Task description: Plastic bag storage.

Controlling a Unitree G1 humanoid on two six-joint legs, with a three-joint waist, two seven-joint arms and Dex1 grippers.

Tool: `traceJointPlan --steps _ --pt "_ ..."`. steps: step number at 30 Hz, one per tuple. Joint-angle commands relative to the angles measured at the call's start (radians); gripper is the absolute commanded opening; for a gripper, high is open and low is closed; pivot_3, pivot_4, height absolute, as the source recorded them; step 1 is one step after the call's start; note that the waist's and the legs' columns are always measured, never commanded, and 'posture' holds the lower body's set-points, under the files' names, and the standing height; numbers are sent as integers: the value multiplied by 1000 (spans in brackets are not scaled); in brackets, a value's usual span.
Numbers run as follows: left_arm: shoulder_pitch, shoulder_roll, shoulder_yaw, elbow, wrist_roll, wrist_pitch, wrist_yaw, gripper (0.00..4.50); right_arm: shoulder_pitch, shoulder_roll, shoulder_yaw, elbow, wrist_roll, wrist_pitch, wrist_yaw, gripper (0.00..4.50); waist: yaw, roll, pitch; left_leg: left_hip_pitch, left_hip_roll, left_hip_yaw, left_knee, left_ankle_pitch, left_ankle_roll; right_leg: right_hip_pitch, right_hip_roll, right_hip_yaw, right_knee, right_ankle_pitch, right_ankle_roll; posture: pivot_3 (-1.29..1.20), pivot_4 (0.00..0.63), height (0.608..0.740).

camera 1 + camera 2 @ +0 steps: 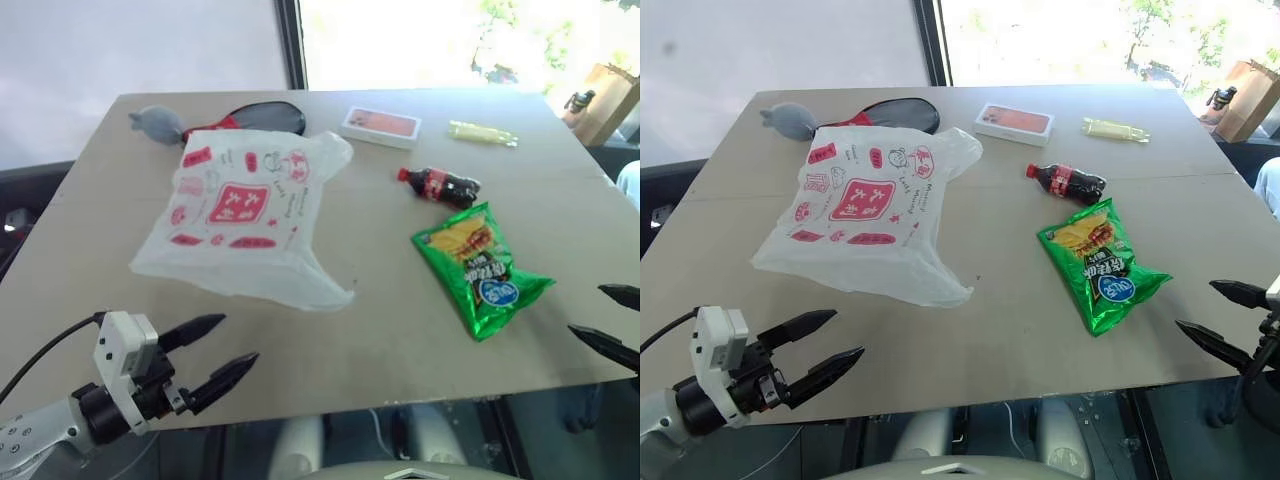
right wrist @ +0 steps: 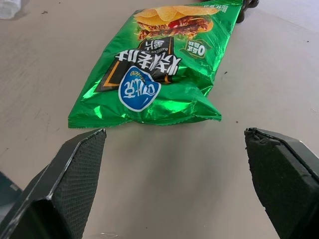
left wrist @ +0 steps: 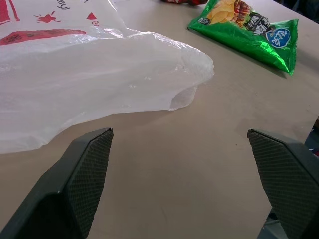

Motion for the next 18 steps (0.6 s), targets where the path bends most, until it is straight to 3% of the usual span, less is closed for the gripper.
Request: traceJointPlan --steps 1,10,15,18 --pt "-25 2 -7 -14 -12 -20 16 4477 2 5 -8 -32 23 -26 3 4500 0 0 0 0 0 0 0 0 0 0 0 0 0 0 0 0 150 740" --pt "-266 64 -99 -50 -188 122 206 4477 18 72 -20 -172 103 -93 9 4500 17 0 0 2 0 0 2 -1 0 1 3 1 1 0 1 0 150 740" --pt "-597 56 -245 -61 -219 227 509 4477 0 69 -29 -220 156 -100 0 4500 27 0 0 2 -1 0 3 -1 0 4 4 0 2 0 1 0 150 740" --pt "-760 103 -354 -35 -166 357 631 4477 -24 74 -17 -245 178 -104 -25 4500 23 -1 0 2 -2 0 5 -1 0 7 6 -1 2 0 1 0 150 740"
